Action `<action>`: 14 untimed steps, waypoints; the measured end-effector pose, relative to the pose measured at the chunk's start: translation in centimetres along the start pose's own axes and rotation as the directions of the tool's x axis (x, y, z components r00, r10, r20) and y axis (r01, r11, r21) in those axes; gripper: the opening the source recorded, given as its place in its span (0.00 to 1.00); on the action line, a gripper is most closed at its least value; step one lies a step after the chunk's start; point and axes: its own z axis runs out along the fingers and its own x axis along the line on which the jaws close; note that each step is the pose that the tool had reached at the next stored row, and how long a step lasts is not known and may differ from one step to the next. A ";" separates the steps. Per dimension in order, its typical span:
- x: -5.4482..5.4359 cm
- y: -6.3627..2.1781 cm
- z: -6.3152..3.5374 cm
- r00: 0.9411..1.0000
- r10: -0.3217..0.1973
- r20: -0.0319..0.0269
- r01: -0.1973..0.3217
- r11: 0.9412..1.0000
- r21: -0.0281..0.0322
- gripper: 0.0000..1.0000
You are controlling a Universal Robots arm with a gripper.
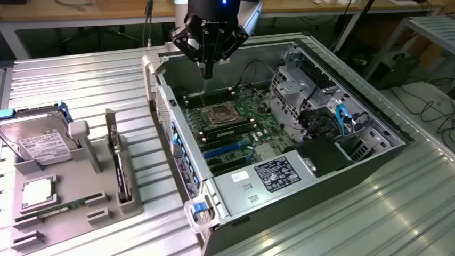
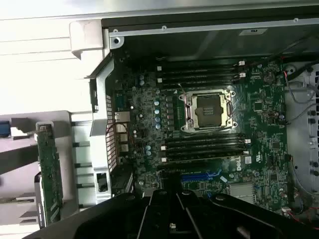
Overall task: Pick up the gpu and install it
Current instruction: 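Reach for the gpu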
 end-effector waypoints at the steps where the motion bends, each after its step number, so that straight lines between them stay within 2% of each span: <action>1: 0.1 -0.01 0.01 1.000 0.000 0.000 0.000 1.000 0.000 0.11; 2: 0.7 -0.05 -0.01 1.000 0.000 0.000 0.000 1.000 0.000 0.11; 8: 1.7 -0.18 -0.04 1.000 -0.001 0.000 0.001 1.000 0.000 0.11; 14: 2.2 -0.24 -0.04 1.000 -0.001 0.000 0.001 1.000 0.000 0.11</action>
